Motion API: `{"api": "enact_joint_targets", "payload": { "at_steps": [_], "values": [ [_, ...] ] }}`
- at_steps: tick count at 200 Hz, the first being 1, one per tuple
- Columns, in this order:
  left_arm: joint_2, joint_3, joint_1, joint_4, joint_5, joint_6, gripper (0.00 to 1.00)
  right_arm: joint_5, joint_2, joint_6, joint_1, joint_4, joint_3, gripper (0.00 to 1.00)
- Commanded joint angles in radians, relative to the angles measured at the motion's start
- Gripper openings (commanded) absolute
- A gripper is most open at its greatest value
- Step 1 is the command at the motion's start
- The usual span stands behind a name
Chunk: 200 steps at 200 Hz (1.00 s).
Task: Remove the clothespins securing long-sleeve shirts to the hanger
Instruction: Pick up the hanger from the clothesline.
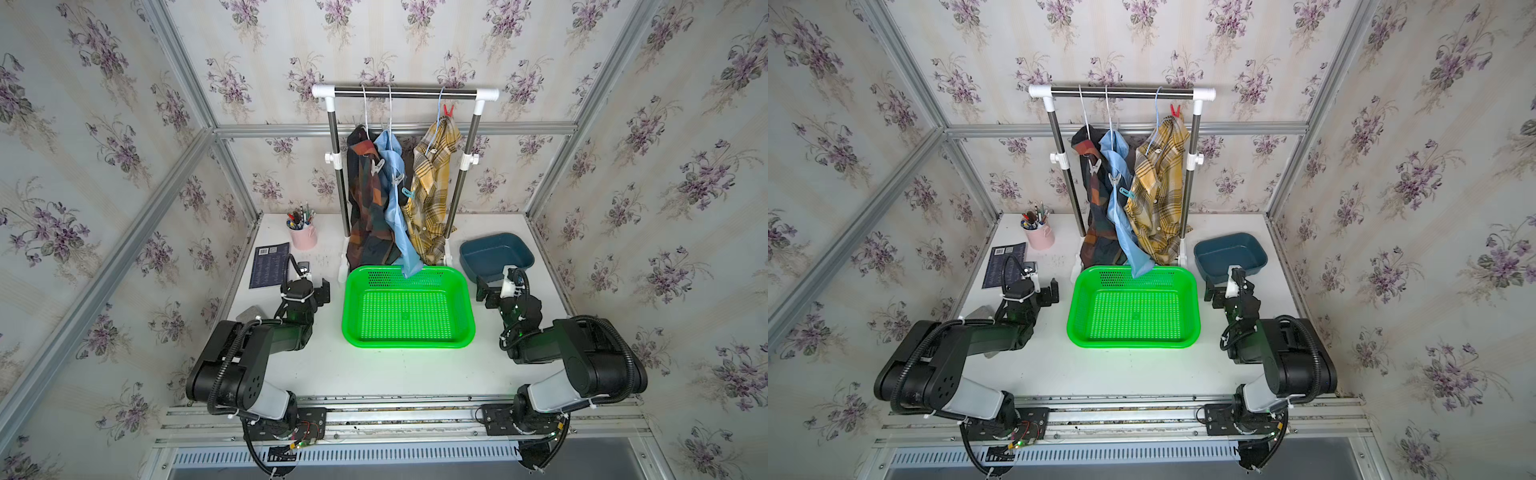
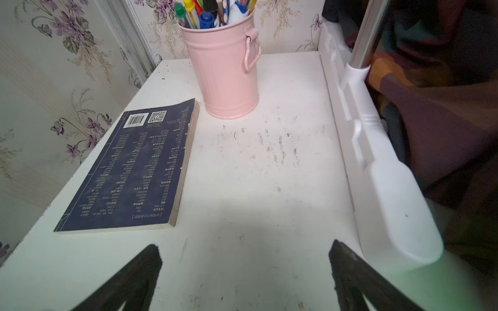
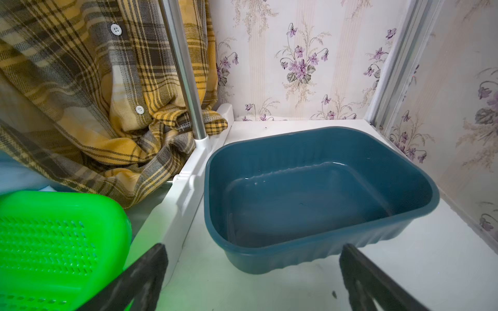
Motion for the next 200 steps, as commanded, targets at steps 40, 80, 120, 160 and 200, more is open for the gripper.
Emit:
{"api": "enact_joint_targets", "payload": {
  "at_steps": [40,80,120,160,200],
  "values": [
    [0.000,0.005,-0.001,0.042,-0.015,0.007,0.99,-0.005,0.002,-0.029,0.005,0.073,-0.005,1.00],
    [0.001,0.006,-0.001,0.041,-0.016,0.007,0.99,-0.002,0.002,-0.029,0.004,0.073,-0.007,1.00],
    [0.004,0.007,0.000,0.044,-0.014,0.007,0.99,-0.005,0.002,-0.030,0.004,0.082,-0.011,1.00],
    [0.002,0.007,0.000,0.041,-0.012,0.004,0.99,-0.006,0.002,-0.031,0.005,0.086,-0.014,1.00],
    [0.005,0.013,0.009,0.032,0.006,0.001,0.99,-0.032,0.000,-0.041,0.005,0.124,-0.036,1.00]
  ]
}}
